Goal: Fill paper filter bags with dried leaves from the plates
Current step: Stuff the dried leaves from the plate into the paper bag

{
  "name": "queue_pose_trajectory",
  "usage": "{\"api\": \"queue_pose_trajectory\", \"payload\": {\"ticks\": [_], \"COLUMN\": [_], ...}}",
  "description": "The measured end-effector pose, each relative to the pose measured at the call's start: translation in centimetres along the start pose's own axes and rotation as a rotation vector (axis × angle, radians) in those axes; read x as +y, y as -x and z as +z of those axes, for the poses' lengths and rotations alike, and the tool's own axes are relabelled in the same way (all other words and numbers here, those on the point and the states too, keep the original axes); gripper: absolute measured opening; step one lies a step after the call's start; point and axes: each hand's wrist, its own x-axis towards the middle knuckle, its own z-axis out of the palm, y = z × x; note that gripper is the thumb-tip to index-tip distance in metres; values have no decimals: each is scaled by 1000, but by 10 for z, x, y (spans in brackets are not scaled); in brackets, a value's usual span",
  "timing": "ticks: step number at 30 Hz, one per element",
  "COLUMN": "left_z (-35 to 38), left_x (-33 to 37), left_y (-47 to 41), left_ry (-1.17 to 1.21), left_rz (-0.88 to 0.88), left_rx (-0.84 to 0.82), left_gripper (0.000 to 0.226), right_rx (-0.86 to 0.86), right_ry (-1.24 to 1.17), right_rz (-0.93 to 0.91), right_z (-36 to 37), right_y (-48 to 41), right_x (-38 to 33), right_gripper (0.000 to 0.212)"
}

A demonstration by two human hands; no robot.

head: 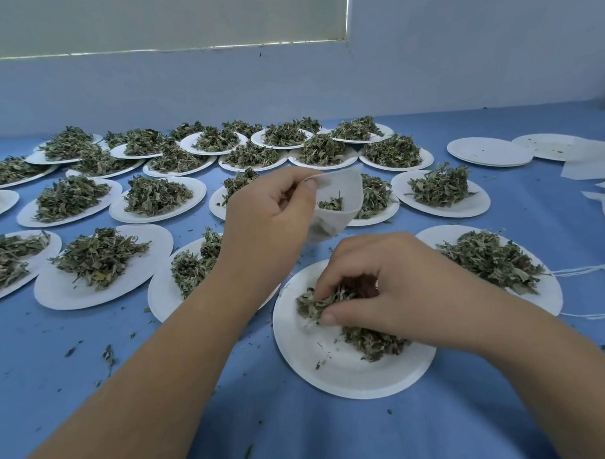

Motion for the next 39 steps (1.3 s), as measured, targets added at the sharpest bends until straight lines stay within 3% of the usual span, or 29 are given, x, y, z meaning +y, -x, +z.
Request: {"api": "queue_pose_trajectory", "payload": {"ticks": [10,14,20,28,35,39], "left_z": [6,11,12,21,25,23], "left_x": [1,4,5,4,3,4], "left_y": [4,7,8,12,12,11], "left_ry": [-177,-243,-292,-253,-207,-227], "left_rz": [98,172,233,221,117,77], "left_rx": [-36,-66,-79,-127,-122,-120], "left_gripper": [20,18,21,23,22,22], "right_rx": [464,579,564,477,506,512], "right_ry": [-477,-380,61,325,347,120], "right_rz": [-113,-55,16,102,153,151], "right_z": [-22,-25,-25,-11,-10,-13], "right_y": [4,5,3,-1,-3,-1], "right_x": [0,2,8,7,6,3], "right_gripper": [16,18,15,13,38,37]}}
